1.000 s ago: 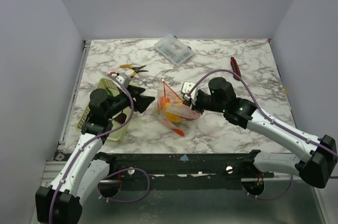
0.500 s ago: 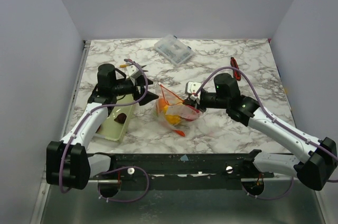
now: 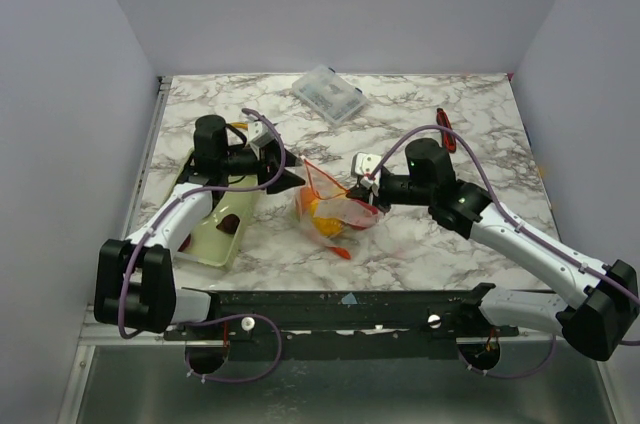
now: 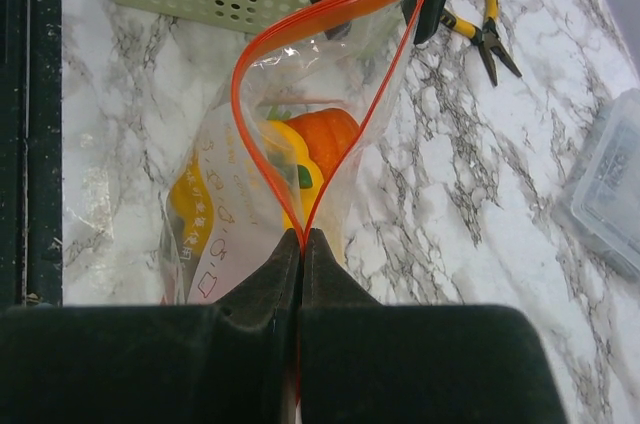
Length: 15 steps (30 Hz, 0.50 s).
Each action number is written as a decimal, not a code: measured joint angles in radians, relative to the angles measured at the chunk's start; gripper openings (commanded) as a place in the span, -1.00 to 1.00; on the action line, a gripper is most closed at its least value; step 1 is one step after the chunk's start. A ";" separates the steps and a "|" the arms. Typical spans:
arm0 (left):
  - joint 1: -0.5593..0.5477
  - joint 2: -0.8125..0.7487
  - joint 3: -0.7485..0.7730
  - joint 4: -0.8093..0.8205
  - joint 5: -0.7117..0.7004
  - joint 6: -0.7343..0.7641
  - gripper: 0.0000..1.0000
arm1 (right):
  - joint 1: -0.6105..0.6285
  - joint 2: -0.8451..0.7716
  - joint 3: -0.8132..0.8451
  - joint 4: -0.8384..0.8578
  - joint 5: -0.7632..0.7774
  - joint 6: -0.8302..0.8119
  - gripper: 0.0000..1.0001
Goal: Place the food in the zip-top bag and seal the zipper
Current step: Adjust the zipper food storage bag at the center of the board, then zip the zipper food storage bag at the center of the board.
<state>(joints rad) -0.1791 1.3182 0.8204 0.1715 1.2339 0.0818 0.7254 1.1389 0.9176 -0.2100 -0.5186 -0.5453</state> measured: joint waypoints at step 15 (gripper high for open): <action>-0.013 0.042 0.016 0.025 0.026 -0.075 -1.00 | 0.022 0.120 0.212 -0.113 0.113 0.407 0.60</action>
<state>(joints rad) -0.1921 1.3602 0.8360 0.1963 1.2598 0.0067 0.7471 1.2587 1.1297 -0.3229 -0.4053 -0.1383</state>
